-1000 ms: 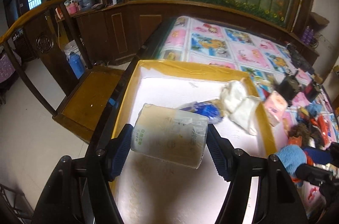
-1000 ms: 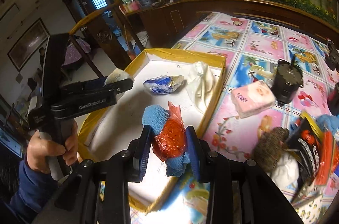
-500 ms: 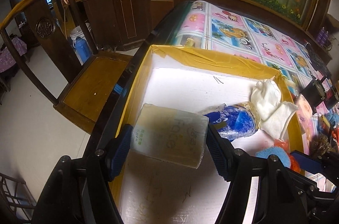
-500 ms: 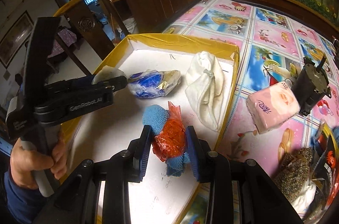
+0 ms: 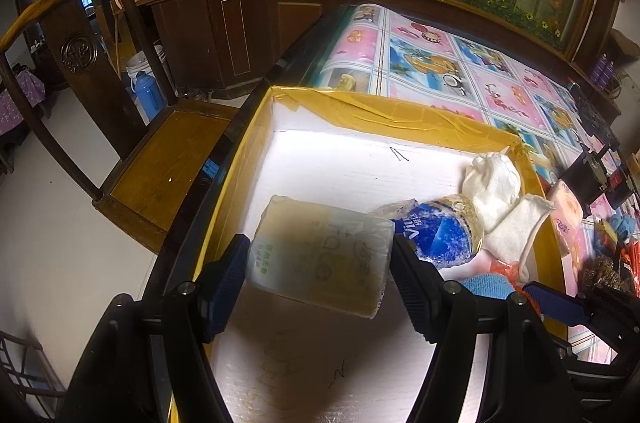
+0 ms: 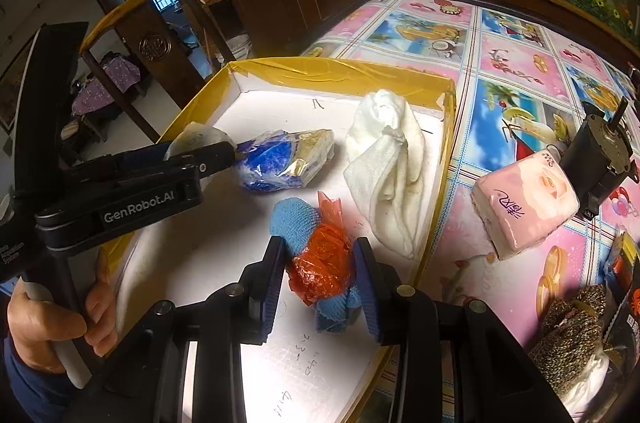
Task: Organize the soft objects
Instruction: 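Lower the tissue roll with the left tool while the right tool lowers the blue sock into the box, then release the tissue roll and grasp the brown fuzzy ball with the left tool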
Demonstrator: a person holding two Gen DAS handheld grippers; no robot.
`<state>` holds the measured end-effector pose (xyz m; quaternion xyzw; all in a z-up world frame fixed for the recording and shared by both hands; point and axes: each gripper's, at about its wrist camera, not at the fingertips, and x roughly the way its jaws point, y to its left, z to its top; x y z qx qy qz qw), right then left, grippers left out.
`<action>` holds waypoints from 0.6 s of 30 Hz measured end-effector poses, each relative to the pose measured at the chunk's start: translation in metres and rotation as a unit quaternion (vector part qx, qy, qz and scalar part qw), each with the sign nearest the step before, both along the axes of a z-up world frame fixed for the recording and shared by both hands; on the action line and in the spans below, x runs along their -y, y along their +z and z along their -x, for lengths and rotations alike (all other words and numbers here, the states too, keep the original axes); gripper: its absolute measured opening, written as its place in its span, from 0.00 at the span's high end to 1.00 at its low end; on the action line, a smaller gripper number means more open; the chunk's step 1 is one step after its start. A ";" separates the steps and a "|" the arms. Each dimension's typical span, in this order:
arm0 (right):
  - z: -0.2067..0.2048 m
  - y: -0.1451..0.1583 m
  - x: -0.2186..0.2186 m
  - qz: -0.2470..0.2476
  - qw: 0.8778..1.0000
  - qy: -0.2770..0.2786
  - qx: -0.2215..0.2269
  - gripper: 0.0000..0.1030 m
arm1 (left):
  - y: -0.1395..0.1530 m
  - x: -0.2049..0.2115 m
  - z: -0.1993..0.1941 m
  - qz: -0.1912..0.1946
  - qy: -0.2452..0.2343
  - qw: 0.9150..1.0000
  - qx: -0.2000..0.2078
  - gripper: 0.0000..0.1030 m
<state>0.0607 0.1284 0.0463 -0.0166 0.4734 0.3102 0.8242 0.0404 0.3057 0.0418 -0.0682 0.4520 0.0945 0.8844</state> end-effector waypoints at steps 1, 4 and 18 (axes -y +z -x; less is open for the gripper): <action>0.001 0.001 0.001 -0.002 1.000 0.002 -0.002 0.58 | -0.001 0.000 0.000 0.003 -0.001 1.000 -0.001 0.31; 0.003 0.003 0.004 -0.007 1.000 0.002 -0.002 0.58 | -0.002 0.000 0.001 0.010 -0.002 1.000 -0.001 0.27; 0.030 0.022 0.045 -0.062 0.998 0.000 -0.005 0.49 | 0.022 0.020 0.040 0.033 -0.008 0.999 0.038 0.21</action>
